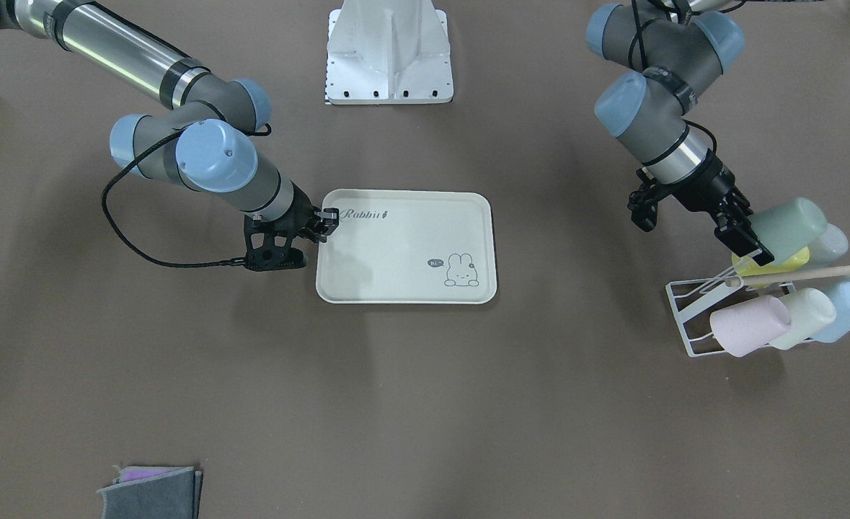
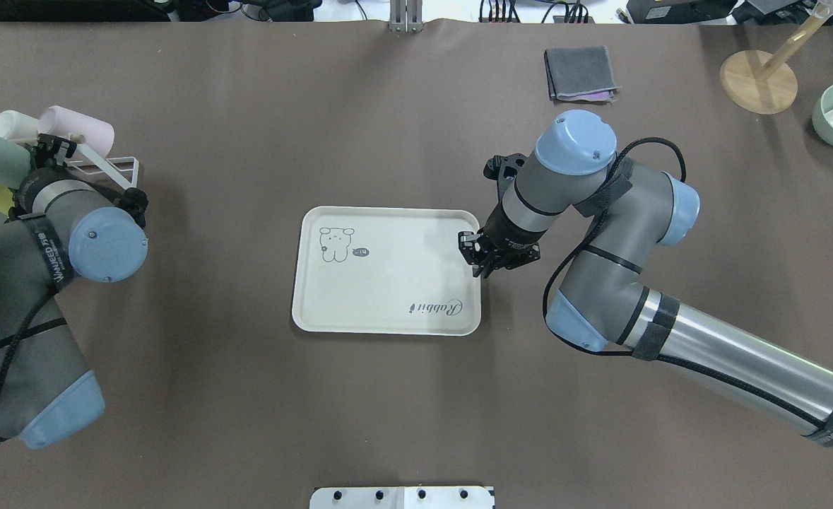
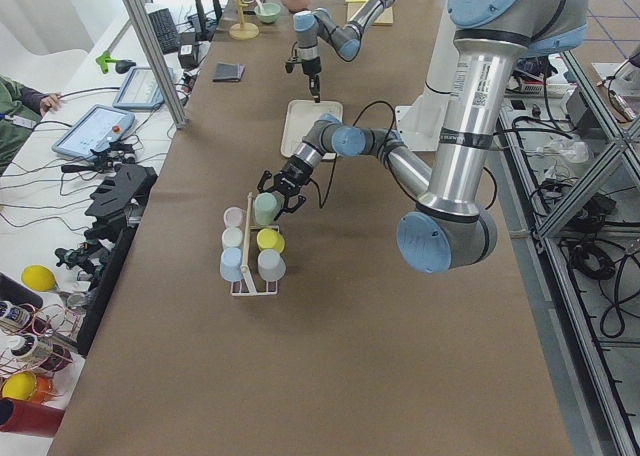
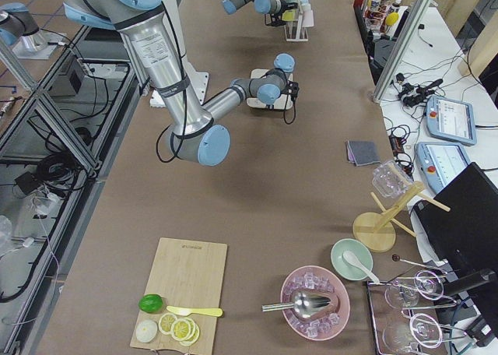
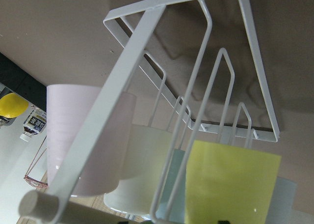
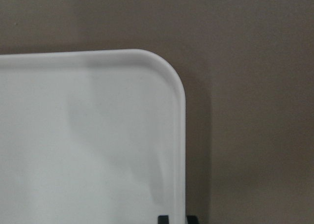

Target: Pick up and place green cup on tray

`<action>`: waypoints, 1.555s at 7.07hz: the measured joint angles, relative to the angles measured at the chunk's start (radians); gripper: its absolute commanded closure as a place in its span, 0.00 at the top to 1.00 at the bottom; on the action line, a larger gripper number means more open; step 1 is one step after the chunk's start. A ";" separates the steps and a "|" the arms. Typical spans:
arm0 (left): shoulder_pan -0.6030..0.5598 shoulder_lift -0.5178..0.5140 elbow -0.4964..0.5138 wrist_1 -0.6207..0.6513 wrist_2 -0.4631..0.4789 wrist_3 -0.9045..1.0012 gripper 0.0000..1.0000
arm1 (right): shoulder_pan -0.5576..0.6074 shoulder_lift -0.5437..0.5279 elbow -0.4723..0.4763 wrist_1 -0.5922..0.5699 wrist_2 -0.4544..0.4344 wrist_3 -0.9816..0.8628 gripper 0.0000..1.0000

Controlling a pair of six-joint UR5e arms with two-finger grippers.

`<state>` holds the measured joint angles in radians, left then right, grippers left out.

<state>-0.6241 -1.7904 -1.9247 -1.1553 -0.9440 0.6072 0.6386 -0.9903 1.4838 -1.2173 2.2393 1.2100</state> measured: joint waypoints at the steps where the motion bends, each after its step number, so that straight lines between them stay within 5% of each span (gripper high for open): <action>1: -0.010 -0.004 -0.043 0.024 -0.002 0.004 0.63 | 0.005 -0.002 0.007 -0.001 0.004 -0.003 1.00; 5: -0.016 -0.132 -0.105 -0.018 -0.099 0.009 0.63 | 0.254 -0.198 0.135 -0.087 0.079 -0.233 1.00; 7: -0.016 -0.152 -0.122 -0.186 -0.166 0.018 0.58 | 0.493 -0.380 0.143 -0.208 0.105 -0.619 1.00; 11: -0.010 -0.140 -0.069 -0.631 -0.282 0.126 0.58 | 0.819 -0.661 0.130 -0.247 0.101 -1.161 1.00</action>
<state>-0.6343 -1.9308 -1.9938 -1.7864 -1.2261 0.7337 1.4574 -1.6514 1.6136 -1.4647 2.3399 0.0487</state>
